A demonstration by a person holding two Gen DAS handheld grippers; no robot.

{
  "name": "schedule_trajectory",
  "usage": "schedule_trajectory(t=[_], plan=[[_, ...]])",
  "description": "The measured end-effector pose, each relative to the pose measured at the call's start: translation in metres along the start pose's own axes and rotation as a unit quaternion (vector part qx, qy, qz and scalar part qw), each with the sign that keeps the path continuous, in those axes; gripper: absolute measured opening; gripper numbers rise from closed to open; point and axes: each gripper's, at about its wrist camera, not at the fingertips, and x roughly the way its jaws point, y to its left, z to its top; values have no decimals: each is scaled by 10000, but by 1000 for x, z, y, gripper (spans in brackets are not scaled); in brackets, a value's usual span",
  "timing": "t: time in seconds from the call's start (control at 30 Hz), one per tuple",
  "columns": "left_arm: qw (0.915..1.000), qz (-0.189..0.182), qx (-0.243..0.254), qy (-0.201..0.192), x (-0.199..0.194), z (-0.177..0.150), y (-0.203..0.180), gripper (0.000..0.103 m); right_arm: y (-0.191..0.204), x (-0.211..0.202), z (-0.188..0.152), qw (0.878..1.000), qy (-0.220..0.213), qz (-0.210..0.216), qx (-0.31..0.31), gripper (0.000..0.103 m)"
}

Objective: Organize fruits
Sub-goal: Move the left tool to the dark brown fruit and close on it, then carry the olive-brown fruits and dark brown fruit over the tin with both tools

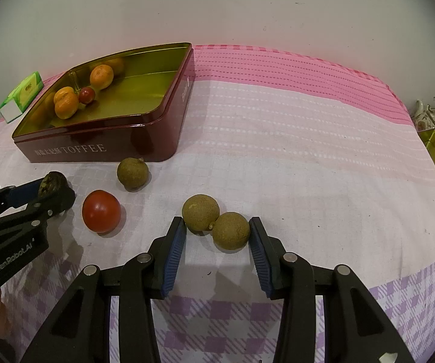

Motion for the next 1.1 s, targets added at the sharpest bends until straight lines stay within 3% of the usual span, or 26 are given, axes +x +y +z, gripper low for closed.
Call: schedule_trajectory(t=[1.1], plan=[[9999,48,-138,68,-17,-30,18,41,5,-15,-10,9999,96,-33,-9,39]])
